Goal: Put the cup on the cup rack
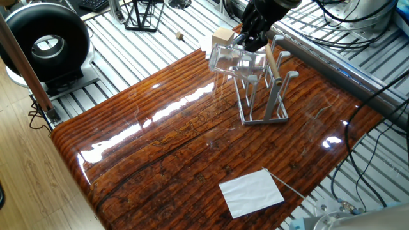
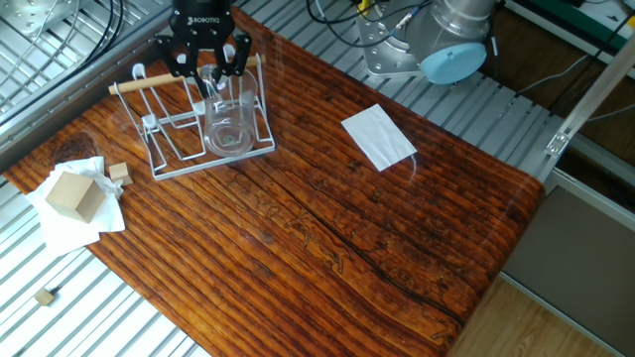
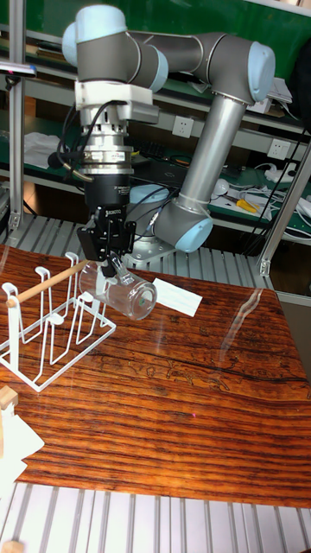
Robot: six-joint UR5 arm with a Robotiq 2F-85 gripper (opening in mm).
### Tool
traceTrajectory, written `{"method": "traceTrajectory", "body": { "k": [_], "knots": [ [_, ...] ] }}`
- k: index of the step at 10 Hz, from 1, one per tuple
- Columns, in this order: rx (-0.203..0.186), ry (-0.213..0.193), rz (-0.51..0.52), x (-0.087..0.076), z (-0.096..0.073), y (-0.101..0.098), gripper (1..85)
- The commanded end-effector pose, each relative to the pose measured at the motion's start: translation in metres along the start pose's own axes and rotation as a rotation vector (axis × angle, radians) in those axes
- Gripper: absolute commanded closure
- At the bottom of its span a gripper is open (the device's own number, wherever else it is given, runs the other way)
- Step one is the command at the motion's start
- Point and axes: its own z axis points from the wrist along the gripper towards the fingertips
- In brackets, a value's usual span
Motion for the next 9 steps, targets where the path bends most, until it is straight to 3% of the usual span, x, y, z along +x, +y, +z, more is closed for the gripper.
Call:
{"method": "traceTrajectory", "body": {
  "k": [1, 4, 8, 9],
  "knots": [
    [0.024, -0.015, 0.012, -0.011, -0.003, -0.005, 84.7],
    [0.043, -0.058, 0.029, -0.022, -0.006, -0.007, 84.7],
    [0.059, -0.068, 0.051, -0.030, -0.001, -0.005, 84.7],
    [0.086, -0.064, 0.052, -0.029, -0.001, -0.012, 84.7]
  ]
}}
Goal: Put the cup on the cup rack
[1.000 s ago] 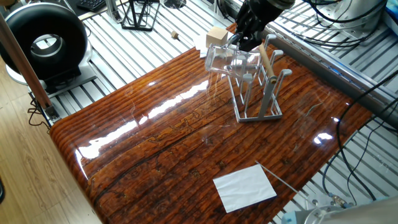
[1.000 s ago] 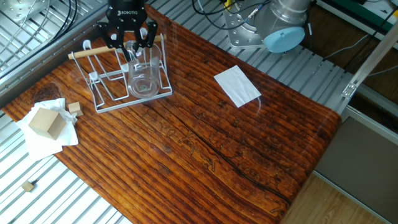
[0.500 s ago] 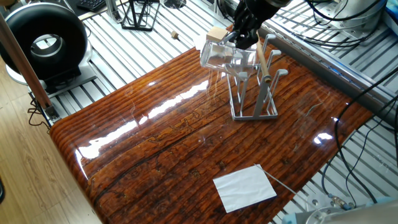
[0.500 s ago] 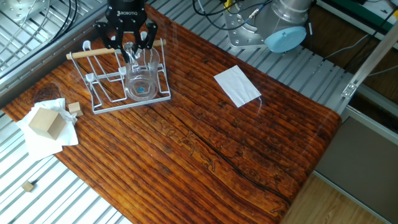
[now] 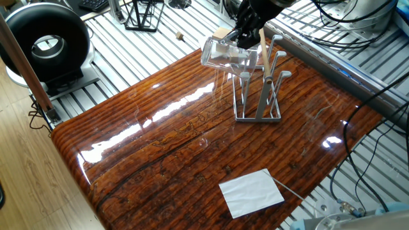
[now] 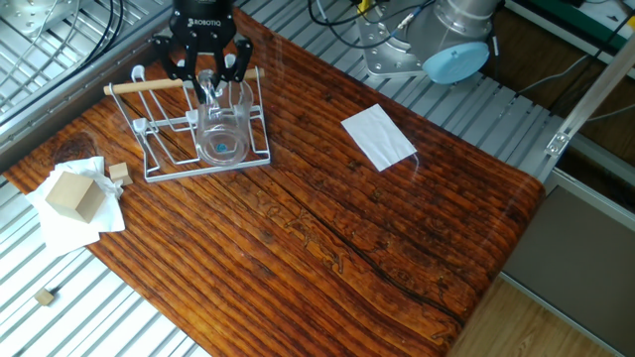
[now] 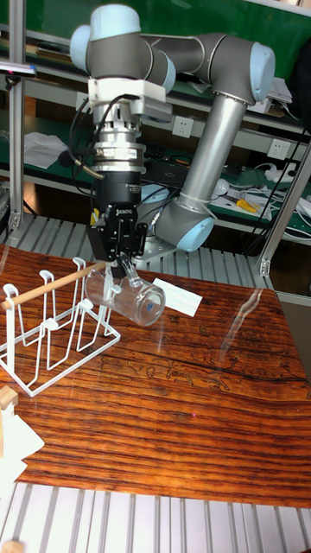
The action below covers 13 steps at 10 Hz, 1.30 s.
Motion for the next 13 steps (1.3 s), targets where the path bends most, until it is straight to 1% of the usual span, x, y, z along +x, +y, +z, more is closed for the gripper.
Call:
{"method": "traceTrajectory", "body": {
  "k": [1, 2, 4, 5, 6, 7, 8, 10, 13],
  "knots": [
    [0.024, -0.004, 0.019, -0.004, 0.000, -0.005, 84.7],
    [0.018, 0.002, 0.029, -0.004, 0.001, -0.001, 84.7],
    [0.029, 0.020, 0.038, -0.004, 0.002, 0.003, 84.7],
    [0.021, 0.025, 0.042, -0.004, 0.001, 0.006, 84.7],
    [0.024, 0.036, 0.043, -0.002, 0.000, 0.007, 84.7],
    [0.023, 0.037, 0.048, -0.003, 0.001, 0.009, 84.7],
    [0.018, 0.034, 0.061, -0.005, 0.003, 0.012, 84.7],
    [0.023, 0.040, 0.072, -0.010, 0.006, 0.015, 84.7],
    [0.033, 0.052, 0.077, -0.016, 0.007, 0.015, 84.7]
  ]
}}
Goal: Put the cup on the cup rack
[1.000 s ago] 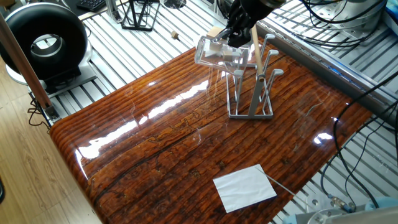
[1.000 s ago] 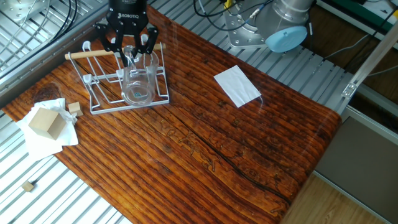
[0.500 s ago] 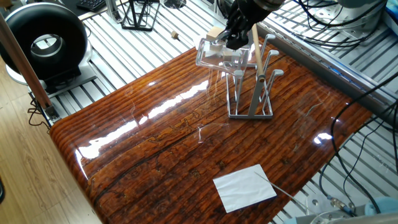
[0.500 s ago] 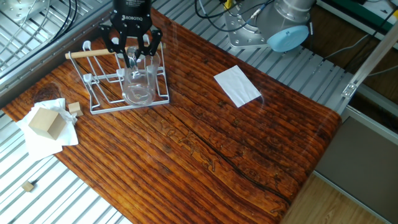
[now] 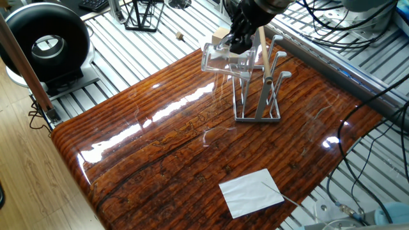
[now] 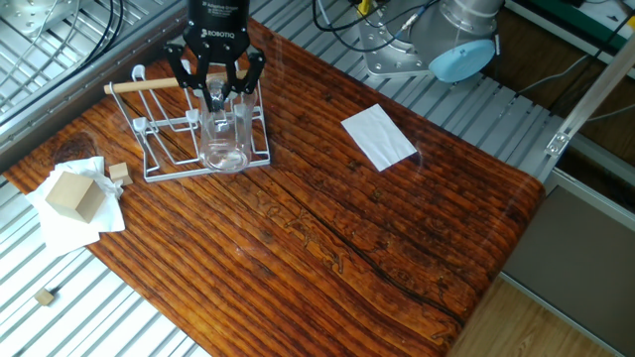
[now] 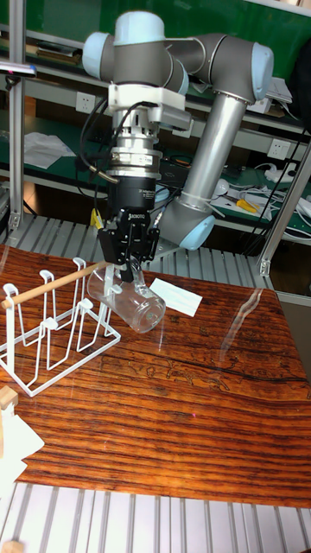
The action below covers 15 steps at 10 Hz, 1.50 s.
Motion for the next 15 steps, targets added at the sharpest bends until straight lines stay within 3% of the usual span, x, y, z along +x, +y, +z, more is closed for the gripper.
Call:
{"method": "traceTrajectory", "body": {
  "k": [1, 3, 11, 15],
  "knots": [
    [0.006, -0.002, 0.019, -0.009, 0.001, 0.003, 84.7],
    [0.018, 0.003, 0.025, -0.016, 0.002, 0.005, 84.7],
    [0.031, -0.039, 0.025, -0.017, 0.006, 0.005, 84.7],
    [0.029, -0.017, 0.035, -0.017, 0.015, 0.017, 84.7]
  ]
}}
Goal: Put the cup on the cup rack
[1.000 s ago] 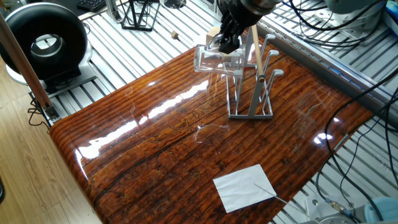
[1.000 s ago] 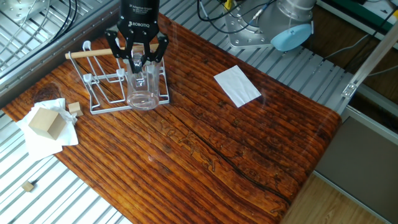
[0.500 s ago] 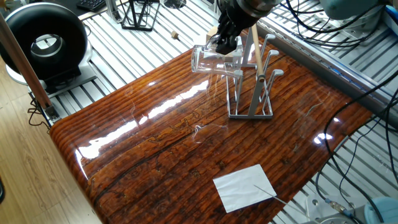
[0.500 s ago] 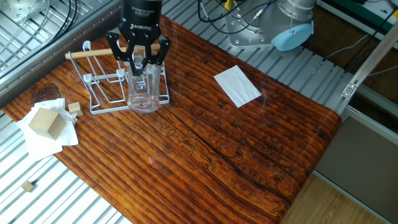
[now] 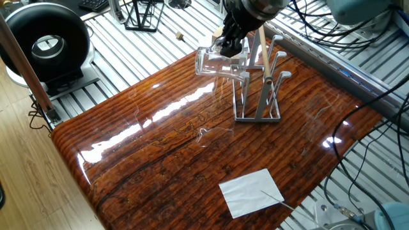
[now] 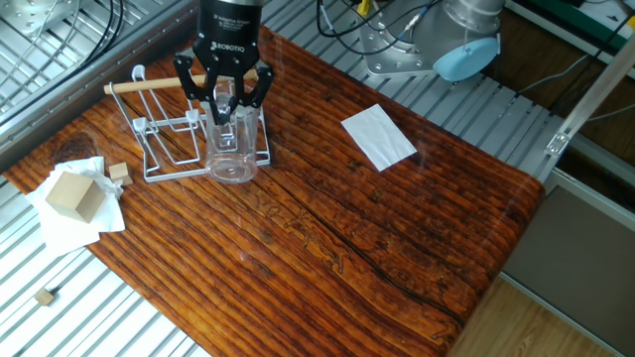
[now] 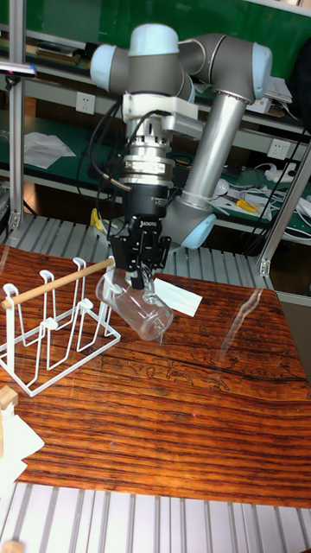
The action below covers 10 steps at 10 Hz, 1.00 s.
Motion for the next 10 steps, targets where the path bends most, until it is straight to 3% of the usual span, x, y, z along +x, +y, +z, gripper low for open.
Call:
{"method": "traceTrajectory", "body": {
  "k": [1, 5, 10],
  "knots": [
    [0.002, 0.013, 0.011, -0.0028, 0.0043, 0.0074, 84.7],
    [0.029, 0.047, 0.024, -0.0123, 0.0088, 0.0154, 84.7],
    [0.062, 0.165, -0.028, -0.0110, 0.0005, 0.0134, 84.7]
  ]
}}
